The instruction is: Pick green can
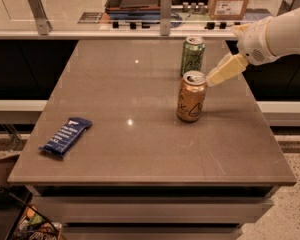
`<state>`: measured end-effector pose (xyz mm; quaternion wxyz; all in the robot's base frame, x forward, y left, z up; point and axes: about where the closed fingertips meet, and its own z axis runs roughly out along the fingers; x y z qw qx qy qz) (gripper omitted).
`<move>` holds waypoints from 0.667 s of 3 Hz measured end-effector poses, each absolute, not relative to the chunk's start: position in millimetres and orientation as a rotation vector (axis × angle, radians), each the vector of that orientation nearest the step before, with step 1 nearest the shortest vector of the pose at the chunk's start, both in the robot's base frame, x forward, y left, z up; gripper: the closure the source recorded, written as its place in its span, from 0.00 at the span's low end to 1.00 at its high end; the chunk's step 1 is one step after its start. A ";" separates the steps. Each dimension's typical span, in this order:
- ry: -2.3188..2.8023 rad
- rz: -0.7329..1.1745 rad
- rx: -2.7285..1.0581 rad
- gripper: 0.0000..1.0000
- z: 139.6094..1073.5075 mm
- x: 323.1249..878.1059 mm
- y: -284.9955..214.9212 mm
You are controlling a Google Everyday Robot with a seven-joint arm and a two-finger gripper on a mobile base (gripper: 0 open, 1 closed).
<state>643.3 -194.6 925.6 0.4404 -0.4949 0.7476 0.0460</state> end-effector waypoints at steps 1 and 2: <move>1.812 0.176 -1.198 0.00 916.5 670.6 -176.9; 1.775 0.236 -1.166 0.00 910.5 689.3 -165.1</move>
Offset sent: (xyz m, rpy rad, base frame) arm 0.0683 0.0382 -0.0197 0.2128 -0.0433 0.0482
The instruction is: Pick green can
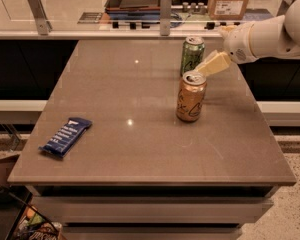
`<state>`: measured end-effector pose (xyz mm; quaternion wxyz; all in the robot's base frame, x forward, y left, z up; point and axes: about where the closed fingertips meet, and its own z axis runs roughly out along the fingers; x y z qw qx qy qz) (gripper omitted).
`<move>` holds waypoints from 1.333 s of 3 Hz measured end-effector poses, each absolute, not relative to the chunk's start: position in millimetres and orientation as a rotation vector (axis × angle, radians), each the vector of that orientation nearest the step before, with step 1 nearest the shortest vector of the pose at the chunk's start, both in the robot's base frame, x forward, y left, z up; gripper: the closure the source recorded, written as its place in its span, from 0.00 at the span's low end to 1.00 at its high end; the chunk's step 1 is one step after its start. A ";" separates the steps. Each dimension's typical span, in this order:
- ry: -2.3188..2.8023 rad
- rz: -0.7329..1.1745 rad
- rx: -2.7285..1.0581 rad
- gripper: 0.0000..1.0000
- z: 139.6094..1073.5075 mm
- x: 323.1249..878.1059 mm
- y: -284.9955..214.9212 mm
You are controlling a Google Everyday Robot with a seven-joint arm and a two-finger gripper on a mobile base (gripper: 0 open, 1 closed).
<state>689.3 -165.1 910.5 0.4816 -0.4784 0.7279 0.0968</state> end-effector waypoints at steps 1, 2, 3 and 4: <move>1.748 0.309 -1.113 0.00 903.6 700.8 -159.8; 1.721 0.385 -1.054 0.00 897.8 707.5 -157.0; 1.678 0.475 -1.006 0.00 890.7 717.7 -148.3; 1.632 0.545 -0.976 0.00 887.9 729.1 -137.7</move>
Offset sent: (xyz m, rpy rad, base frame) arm 0.0256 0.0048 -0.0166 0.2782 0.0068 0.0028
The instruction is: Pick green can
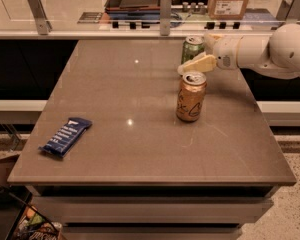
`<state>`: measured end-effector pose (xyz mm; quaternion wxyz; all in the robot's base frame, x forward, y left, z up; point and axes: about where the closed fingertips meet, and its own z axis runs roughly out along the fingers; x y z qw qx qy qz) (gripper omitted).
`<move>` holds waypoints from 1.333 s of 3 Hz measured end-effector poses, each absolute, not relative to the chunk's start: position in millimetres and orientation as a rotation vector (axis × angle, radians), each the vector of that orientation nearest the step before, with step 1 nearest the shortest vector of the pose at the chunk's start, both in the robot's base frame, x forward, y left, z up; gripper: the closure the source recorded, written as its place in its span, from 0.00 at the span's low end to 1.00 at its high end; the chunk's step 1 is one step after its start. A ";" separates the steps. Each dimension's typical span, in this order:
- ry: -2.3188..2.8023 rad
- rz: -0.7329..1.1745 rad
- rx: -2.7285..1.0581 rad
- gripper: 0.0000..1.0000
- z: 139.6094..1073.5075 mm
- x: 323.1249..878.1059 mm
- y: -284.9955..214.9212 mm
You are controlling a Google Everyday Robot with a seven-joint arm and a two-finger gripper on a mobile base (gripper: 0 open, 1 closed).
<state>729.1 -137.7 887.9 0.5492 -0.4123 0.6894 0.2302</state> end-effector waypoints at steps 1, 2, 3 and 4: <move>1.606 0.594 -0.958 0.14 883.9 736.9 -128.0; 1.606 0.598 -0.962 0.40 882.8 737.2 -124.7; 1.605 0.603 -0.965 0.62 882.1 737.4 -121.7; 1.604 0.607 -0.968 0.85 881.4 737.6 -118.5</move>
Offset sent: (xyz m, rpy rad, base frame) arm 0.0069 0.0086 -0.0036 0.0408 0.0009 0.0166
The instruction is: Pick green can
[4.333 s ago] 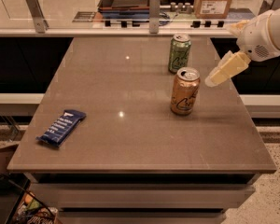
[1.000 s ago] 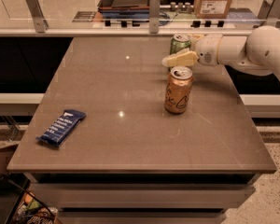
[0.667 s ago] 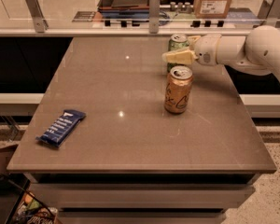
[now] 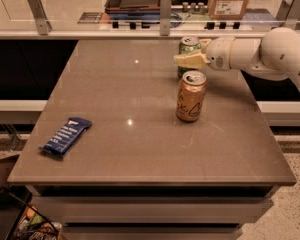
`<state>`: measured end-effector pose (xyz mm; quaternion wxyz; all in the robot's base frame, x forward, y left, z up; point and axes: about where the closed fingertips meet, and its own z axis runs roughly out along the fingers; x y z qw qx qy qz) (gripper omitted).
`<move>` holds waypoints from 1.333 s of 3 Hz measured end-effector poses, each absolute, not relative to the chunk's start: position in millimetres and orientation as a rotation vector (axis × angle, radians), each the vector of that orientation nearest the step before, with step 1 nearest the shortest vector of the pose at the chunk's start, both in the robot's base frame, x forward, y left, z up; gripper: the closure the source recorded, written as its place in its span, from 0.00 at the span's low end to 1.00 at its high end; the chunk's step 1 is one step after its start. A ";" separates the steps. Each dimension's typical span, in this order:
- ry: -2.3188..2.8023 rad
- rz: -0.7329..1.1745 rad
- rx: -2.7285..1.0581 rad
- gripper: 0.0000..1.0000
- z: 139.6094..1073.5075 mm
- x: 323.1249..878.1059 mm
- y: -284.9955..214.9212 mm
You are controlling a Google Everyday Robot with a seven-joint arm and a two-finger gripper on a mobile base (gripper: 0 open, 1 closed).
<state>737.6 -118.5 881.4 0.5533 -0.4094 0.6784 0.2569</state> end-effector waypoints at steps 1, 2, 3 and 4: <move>1.603 0.612 -0.971 1.00 880.6 737.8 -115.4; 1.587 0.626 -0.979 1.00 883.6 737.3 -111.9; 1.545 0.615 -1.002 1.00 899.5 736.3 -107.6; 1.505 0.569 -1.027 1.00 922.6 738.0 -106.3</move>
Offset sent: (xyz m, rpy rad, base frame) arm -0.0015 0.0032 0.0073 0.0210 -0.0143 0.0297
